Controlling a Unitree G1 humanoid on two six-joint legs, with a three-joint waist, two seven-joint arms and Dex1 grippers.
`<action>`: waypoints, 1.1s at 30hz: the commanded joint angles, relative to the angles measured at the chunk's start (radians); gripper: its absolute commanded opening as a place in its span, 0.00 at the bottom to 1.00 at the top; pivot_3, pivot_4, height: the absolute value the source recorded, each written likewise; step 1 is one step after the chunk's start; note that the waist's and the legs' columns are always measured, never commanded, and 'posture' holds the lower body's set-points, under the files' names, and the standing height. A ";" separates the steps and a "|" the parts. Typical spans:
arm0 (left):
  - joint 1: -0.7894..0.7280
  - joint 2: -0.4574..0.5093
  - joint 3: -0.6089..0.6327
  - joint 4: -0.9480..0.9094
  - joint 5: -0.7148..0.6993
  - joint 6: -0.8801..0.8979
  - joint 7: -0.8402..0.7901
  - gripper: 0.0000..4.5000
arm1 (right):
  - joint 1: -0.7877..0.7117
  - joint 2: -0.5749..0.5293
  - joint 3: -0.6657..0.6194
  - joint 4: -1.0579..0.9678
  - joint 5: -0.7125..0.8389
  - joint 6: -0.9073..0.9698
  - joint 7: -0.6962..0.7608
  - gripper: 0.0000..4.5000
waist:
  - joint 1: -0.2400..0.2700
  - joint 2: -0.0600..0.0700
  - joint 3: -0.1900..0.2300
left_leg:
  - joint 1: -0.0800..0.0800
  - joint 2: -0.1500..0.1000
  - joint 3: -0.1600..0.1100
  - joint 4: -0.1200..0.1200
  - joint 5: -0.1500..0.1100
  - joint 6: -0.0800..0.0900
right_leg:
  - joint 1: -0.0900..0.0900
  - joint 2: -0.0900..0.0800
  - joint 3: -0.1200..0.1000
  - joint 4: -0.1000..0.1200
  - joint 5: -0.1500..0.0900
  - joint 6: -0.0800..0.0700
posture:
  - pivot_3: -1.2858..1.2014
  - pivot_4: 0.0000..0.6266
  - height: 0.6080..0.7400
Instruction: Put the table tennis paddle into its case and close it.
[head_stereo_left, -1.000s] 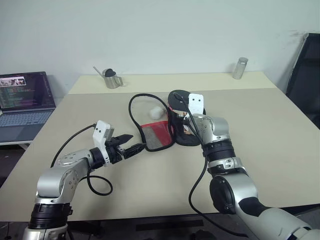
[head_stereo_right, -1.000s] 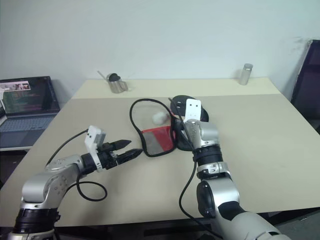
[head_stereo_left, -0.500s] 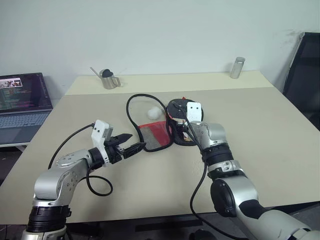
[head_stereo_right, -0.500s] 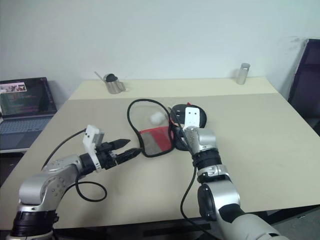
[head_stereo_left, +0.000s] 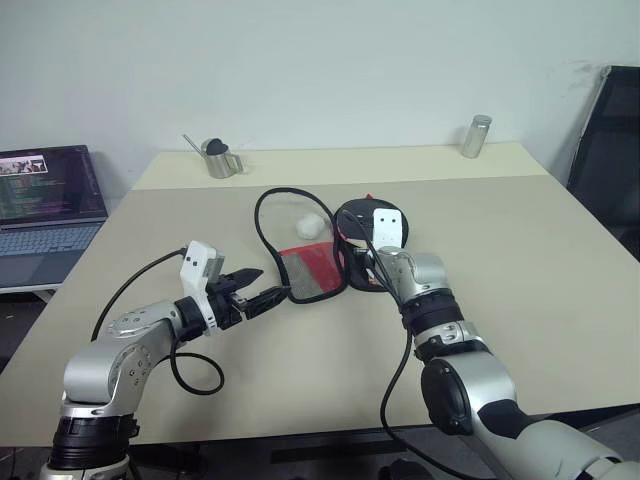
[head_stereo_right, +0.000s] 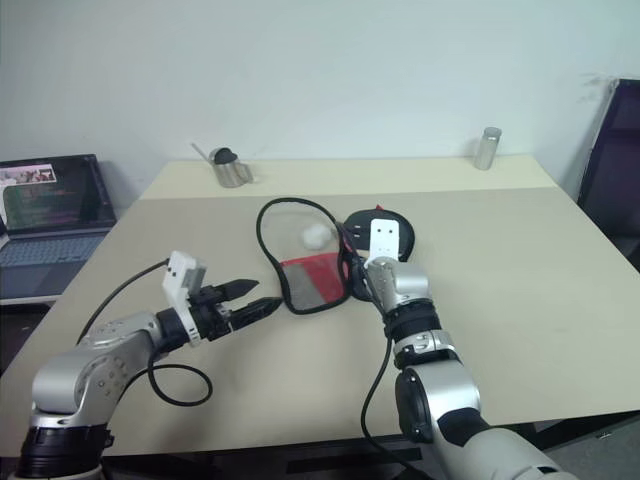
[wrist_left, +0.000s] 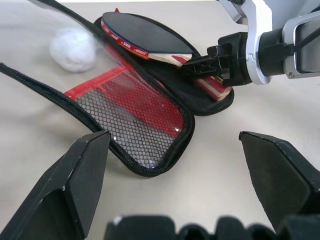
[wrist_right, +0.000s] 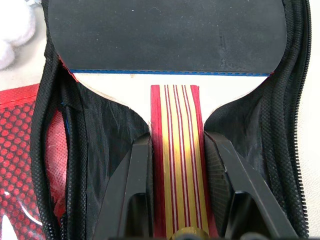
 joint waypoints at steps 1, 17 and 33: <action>-0.001 0.015 0.021 -0.045 -0.013 -0.007 0.004 1.00 | 0.002 -0.001 -0.003 -0.010 0.008 -0.001 0.005 0.44 | 0.000 0.000 0.000 | 0.000 0.000 0.000 0.000 0.000 0.000 | 0.000 0.000 0.000 0.000 0.000 0.000 | 0.52 0.24 1.00; -0.062 0.031 0.030 0.052 0.025 -0.041 0.014 1.00 | 0.010 -0.088 0.001 -0.248 0.063 0.142 0.137 0.99 | 0.001 0.000 0.000 | 0.000 0.000 0.000 0.001 0.000 0.000 | 0.000 0.000 0.000 0.000 0.000 0.000 | 0.52 0.24 1.00; -0.440 -0.079 -0.167 0.705 0.350 -0.188 0.132 0.64 | 0.260 -0.604 0.211 -0.783 0.339 0.143 1.017 1.00 | 0.014 -0.001 -0.001 | 0.001 -0.001 0.000 0.001 0.000 0.001 | 0.002 0.001 -0.002 -0.001 0.000 0.000 | 0.52 0.24 1.00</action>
